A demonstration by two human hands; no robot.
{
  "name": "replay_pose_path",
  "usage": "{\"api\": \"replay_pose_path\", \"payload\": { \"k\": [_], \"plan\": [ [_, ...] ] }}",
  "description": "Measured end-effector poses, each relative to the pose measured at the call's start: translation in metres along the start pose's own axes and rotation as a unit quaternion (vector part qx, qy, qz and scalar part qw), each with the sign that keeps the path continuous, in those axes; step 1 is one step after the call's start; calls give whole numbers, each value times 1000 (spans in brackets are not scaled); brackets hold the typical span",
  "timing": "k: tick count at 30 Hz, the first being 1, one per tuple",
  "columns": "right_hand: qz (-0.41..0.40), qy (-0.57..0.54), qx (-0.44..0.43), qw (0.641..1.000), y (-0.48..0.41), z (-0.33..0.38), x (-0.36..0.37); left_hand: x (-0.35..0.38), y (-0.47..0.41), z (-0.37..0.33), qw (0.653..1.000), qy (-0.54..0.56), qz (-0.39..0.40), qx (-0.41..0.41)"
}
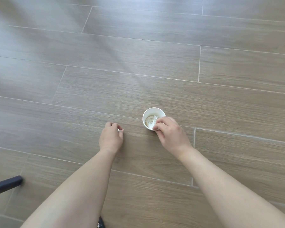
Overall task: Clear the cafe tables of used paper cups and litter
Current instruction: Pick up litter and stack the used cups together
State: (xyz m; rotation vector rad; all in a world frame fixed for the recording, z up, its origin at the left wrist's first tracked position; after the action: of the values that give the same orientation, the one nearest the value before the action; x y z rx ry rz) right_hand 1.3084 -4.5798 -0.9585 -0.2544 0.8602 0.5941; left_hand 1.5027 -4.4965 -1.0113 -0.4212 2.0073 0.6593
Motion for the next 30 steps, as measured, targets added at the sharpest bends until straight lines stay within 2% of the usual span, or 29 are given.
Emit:
{"api": "replay_pose_path", "payload": {
  "k": [6, 10, 16, 20, 23, 25, 30],
  "plan": [
    [-6, 4, 4, 1000, 5, -4, -5, 10, -8, -4, 997, -37, 63, 40],
    [-4, 3, 11, 1000, 6, -5, -6, 14, -5, -7, 995, -12, 84, 54],
    [-1, 0, 15, 1000, 4, -5, -8, 2, -5, -20, 995, 80, 25, 48],
    [10, 12, 21, 1000, 11, 5, -29, -36, -10, -72, 983, 150, -42, 102],
    [24, 20, 24, 999, 22, 22, -63, -79, -2, -122, 969, 200, -55, 136],
    [14, 12, 48, 999, 31, 38, -96, -111, 13, -156, 966, 186, -32, 179],
    [-29, -18, 78, 996, 58, 105, -209, -198, 74, -236, 945, 89, 90, 302]
  ]
}}
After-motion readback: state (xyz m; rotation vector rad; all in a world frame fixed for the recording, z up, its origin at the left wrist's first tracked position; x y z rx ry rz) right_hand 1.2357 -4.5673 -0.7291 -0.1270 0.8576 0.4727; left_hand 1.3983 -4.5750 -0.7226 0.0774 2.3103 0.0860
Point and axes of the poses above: each hand's wrist, its own y-axis away from the middle knuckle, its own x-axis out of the palm, z = x × y, the point moved 1 cm from there along -y, towards the middle knuckle, and after that the axes turned 7 degrees about x, right-handed, at the moved point
